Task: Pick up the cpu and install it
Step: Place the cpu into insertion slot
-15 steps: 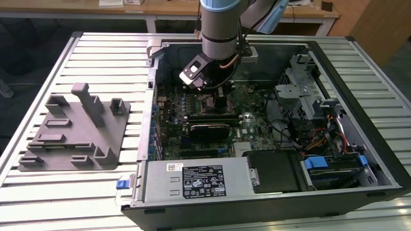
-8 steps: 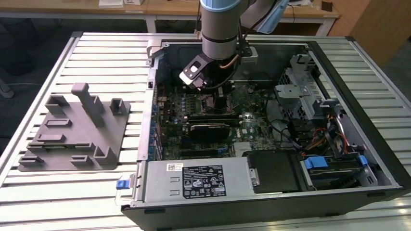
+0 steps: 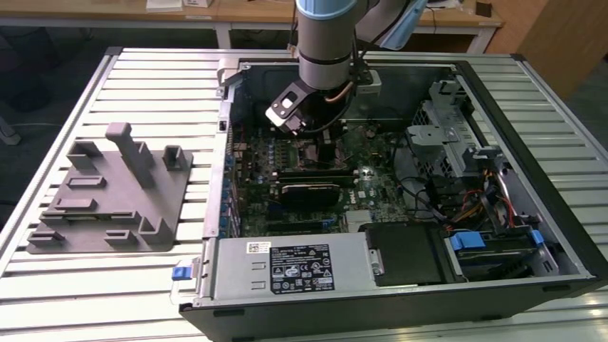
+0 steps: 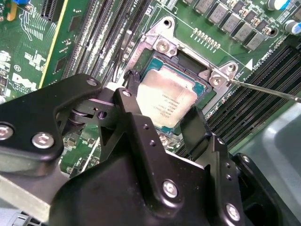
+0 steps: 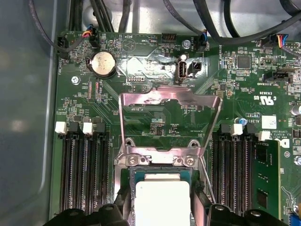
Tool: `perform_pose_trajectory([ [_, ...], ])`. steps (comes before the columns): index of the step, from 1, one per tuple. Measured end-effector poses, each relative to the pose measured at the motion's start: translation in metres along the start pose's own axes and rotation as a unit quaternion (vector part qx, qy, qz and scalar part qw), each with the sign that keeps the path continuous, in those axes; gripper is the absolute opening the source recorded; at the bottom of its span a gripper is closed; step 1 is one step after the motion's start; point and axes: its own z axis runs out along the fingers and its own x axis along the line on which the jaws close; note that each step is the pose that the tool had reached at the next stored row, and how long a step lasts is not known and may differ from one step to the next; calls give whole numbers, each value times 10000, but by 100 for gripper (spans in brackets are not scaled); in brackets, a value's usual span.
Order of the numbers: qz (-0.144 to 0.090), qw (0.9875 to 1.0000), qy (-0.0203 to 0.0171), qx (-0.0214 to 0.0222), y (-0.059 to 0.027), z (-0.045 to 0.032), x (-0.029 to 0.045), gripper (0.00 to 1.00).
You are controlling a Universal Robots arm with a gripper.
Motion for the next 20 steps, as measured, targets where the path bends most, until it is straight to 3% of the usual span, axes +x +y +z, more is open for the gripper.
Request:
perform_pose_trajectory([
  [17, 0, 10000, -2, 3, 2, -49, -3, 62],
  [19, 0, 10000, -3, 4, 1, -51, -3, 60],
  [20, 0, 10000, -2, 3, 1, -51, -3, 54],
])
